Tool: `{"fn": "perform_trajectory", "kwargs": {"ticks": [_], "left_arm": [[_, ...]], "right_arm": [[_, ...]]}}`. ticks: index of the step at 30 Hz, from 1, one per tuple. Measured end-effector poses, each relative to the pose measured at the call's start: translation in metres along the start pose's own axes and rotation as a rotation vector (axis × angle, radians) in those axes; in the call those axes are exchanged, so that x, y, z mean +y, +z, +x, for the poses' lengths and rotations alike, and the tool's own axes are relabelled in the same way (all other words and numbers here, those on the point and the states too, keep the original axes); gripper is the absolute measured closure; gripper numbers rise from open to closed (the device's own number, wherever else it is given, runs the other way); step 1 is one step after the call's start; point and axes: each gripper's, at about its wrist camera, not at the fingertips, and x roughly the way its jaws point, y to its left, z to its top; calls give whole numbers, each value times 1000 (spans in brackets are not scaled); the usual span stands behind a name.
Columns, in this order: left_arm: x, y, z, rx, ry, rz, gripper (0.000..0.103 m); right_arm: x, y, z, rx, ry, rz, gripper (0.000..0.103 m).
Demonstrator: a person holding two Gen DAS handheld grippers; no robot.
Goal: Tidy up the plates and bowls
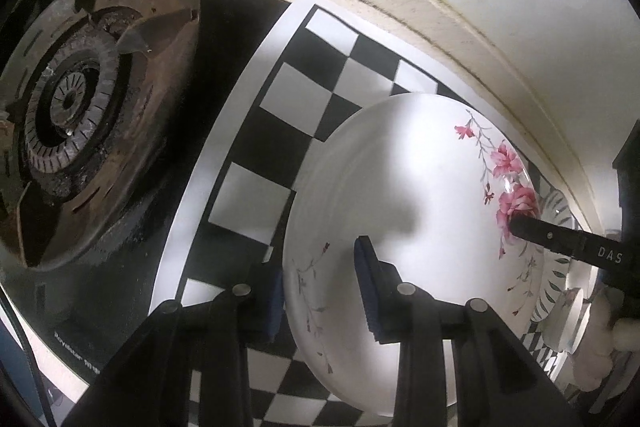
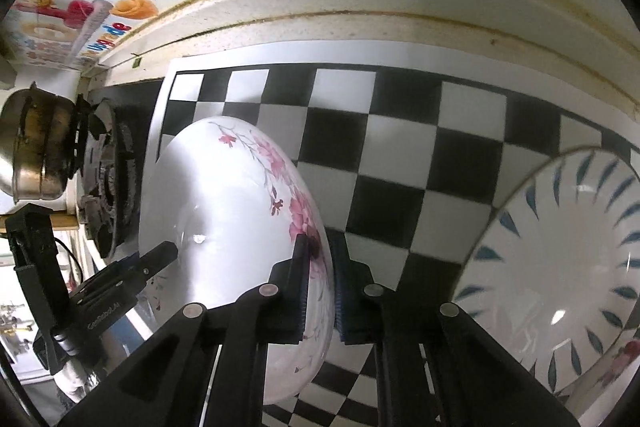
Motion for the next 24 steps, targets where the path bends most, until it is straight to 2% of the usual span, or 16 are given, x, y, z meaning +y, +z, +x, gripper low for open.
{"fn": "perform_trajectory", "kwargs": {"ticks": [5,11,24], "left_arm": [[-12,-15,-21,-14,-8,37,74],[-34,-39,-46,-25,-18,86,74],[-103,-113,-73,-4,-69,193,74]], "right_arm": [[-5,-18,-22,-34,21,14,90],[-19,-56,-57,-82,39,53,90],[-69,-156,-141,-196,54,124,90]]}}
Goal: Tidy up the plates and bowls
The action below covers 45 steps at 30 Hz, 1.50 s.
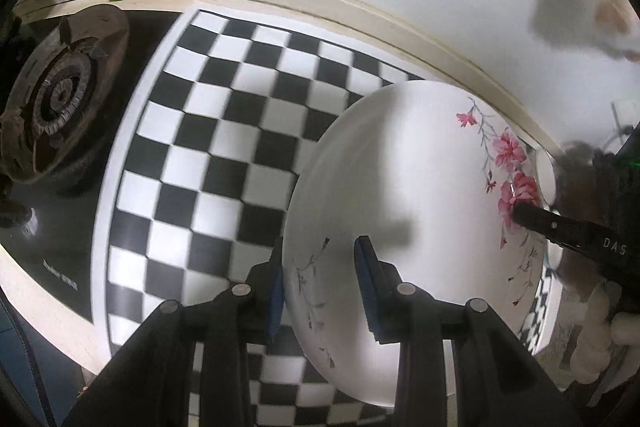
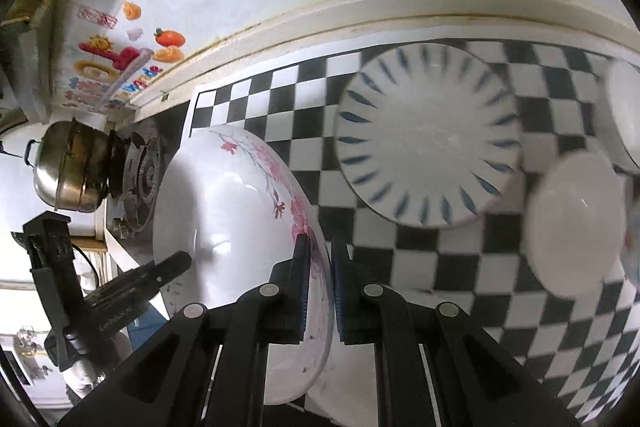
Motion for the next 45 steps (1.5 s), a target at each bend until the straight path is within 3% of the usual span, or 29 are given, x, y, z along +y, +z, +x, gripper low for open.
{"fn": "perform_trajectory", "kwargs": {"ticks": [7,20,33,45], "left_arm": [[-34,-21,-1,17,-24,55,74],[-73,-52,26,81,-9,148,74],[-83,-79,75,175,54,203,74],[-87,-90,96,229,104,235,74]], "right_arm": [[-37,-44,-42,-42,5,37,90],[-103,-110,-38,-10,19,154,90],[-146,-141,-3,59,-2,210,90],[-158,-149,12,83,-16,228,91]]}}
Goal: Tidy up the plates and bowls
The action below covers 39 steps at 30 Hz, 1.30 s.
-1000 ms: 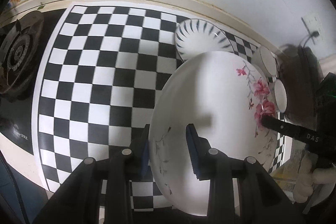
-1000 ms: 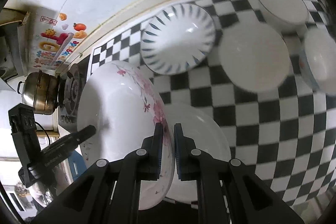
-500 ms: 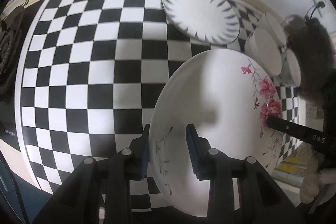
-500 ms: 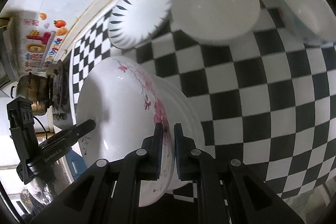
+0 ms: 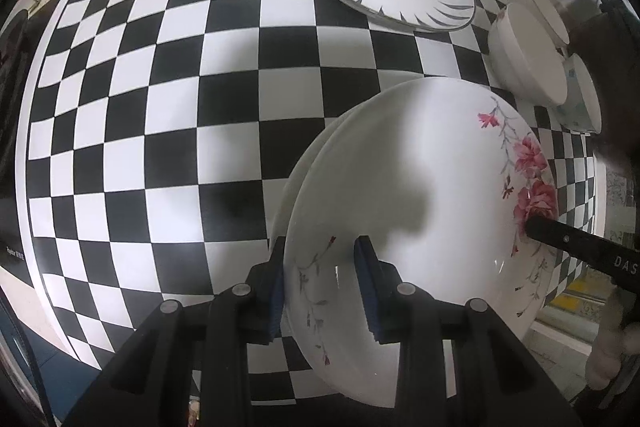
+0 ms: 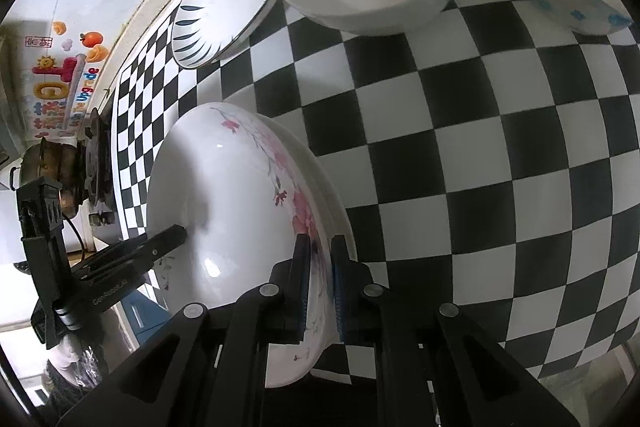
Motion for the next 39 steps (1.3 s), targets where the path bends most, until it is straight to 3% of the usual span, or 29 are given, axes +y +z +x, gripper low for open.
{"fn": "perform_trajectory", "kwargs": {"ticks": [4,15,25,39], "left_arm": [[-4,0,4,16,20,4,73],[-17,10,14,117,78,15,73],[-21,14,5,88,160,40,73],[-3,-1,-9,82,85,-46,73]], "right_arm": [[6,-2,2,-5,-61,-49,91],[6,-4,3,1,-97,-62,91],[5,-6,8,16,-102,-72,91],[31,-6,8,39,-218,-156,89]]}}
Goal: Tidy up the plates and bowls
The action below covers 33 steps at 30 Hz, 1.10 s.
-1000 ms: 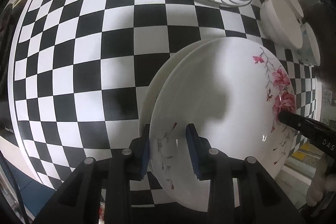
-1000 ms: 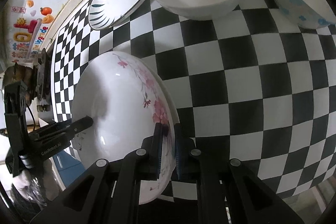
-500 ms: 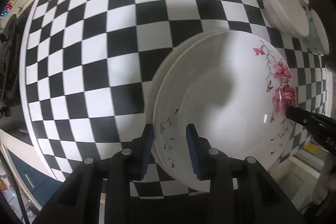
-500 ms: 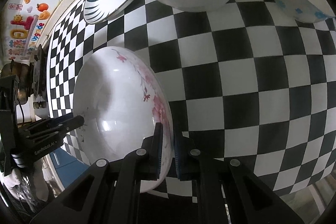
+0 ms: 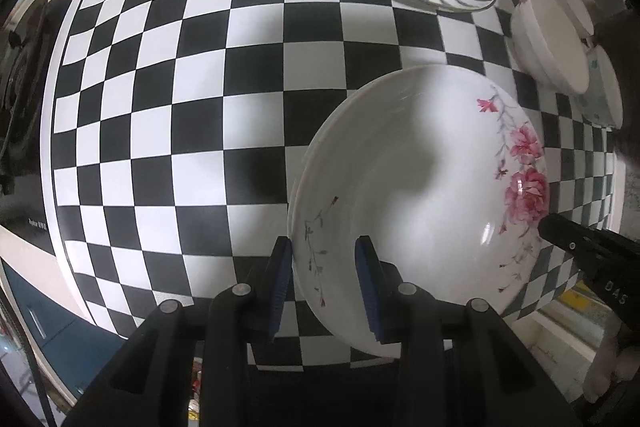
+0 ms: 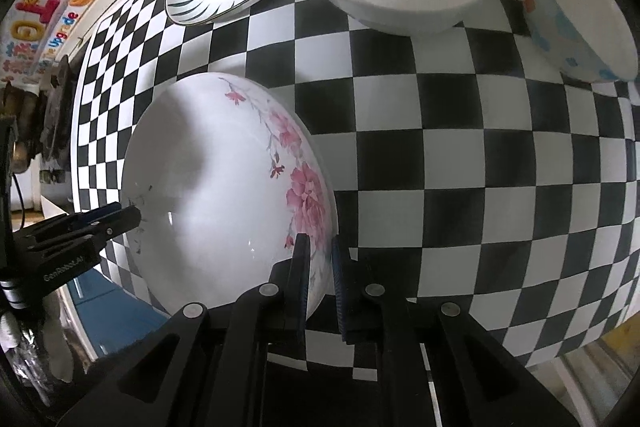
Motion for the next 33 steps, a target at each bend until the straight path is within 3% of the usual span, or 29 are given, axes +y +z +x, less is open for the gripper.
{"fn": "perform_trajectory", "kwargs": {"ticks": [10,11,13,14,17,22,27,33], "left_arm": [[-15,-6,-48,-93,-56,26,73],[-13,-4,-52,-99,-74,20,72],[-13,10,-61,-118,-119,-9,72],[-13,17,-61,-129,-135,-18,72],[-10,46,-73,-174,-145,-44,72],[6,100,-81,-210,-166,-96,72],[23,153,-54,-144,-191,-134,72],[34,188,-14,-67,-200,-163,72]], "right_arm": [[25,0,-34,-38,50,-77,87],[28,4,-39,-38,68,-80,82],[32,13,-46,-35,93,-84,62],[32,19,-50,-42,106,-81,58],[34,44,-70,-83,147,-62,54],[37,100,-97,-153,132,-42,53],[26,172,-90,-145,134,26,53],[22,241,-52,-97,87,58,53]]}}
